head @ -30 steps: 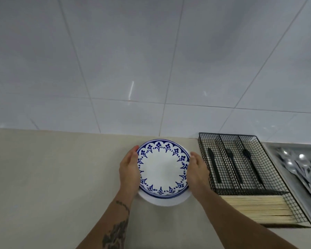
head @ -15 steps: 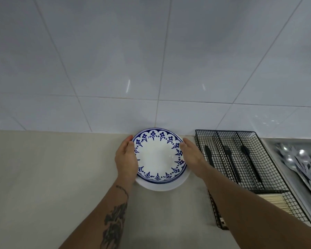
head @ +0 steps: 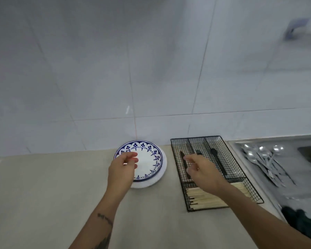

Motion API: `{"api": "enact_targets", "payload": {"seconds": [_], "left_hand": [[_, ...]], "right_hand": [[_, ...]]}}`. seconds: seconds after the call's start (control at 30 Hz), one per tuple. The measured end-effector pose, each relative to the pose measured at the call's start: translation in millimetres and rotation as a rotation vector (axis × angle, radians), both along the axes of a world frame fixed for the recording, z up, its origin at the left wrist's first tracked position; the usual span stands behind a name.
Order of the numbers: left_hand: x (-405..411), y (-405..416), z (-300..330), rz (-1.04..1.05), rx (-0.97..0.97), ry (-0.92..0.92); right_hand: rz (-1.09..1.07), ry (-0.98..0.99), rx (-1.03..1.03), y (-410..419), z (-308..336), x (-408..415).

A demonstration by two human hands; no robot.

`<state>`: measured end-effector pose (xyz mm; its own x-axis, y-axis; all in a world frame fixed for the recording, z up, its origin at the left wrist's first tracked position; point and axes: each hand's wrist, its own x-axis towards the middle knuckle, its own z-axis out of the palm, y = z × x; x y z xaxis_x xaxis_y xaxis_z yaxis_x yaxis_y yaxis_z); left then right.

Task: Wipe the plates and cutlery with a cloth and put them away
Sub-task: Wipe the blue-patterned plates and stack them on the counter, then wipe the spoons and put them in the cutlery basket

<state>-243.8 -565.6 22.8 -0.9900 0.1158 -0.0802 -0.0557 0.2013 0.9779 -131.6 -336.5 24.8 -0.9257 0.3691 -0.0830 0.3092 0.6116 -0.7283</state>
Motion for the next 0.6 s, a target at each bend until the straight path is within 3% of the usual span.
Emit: {"api": "enact_targets", "payload": {"seconds": [0.4,0.6], "left_hand": [[149.2,150.2,-7.6,-0.44,-0.142,-0.075],[217.6,244.9,-24.0,-0.434,-0.128,-0.15]], "right_hand": [[-0.305,-0.048,0.013,143.0,-7.7,206.3],[-0.269,-0.116,-0.021,230.0,-29.5,269.4]]}}
